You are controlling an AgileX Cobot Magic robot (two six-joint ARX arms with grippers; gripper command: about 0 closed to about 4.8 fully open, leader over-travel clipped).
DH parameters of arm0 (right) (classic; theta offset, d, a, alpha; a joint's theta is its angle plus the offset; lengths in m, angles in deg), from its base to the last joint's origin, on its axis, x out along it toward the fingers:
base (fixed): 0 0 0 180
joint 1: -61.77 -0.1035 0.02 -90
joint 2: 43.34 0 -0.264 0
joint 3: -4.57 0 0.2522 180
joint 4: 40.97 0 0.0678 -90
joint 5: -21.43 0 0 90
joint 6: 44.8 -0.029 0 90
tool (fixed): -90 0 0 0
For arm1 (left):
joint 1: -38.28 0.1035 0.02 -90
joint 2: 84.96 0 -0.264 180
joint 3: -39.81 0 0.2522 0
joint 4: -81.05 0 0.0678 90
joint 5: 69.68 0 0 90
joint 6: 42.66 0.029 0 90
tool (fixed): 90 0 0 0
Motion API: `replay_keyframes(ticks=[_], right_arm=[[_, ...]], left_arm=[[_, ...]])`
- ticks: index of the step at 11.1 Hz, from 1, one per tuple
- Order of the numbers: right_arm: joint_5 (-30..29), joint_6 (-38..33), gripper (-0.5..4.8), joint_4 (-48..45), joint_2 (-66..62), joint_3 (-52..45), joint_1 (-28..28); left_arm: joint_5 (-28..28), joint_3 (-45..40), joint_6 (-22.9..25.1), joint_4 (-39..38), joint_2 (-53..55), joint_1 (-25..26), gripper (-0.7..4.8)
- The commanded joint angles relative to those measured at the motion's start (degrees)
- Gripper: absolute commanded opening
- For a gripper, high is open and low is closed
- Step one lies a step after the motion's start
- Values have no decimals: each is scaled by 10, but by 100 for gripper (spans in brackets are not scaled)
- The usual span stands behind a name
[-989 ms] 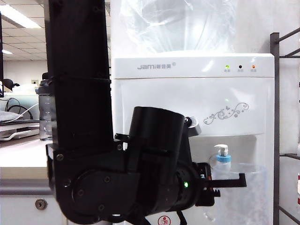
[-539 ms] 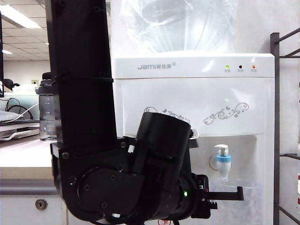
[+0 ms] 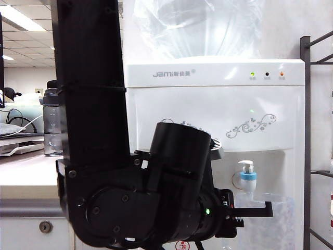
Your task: Pick up the plastic mug from the left desk, go to the cold water outlet of the water dispenser, press the vertical switch to get some water, then put the mug back on the desk.
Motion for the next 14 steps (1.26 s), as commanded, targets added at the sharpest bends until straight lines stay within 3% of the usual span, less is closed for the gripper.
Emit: replay_keyframes(ticks=[1,14], right_arm=[[1,0,-5,-19,2,2,0],[-1,1,-6,-12,2,2,0]], left_arm=[[-8,2,-2,18,-2,-1,-6],[-8,2,-2,-1,-2,0,-6]])
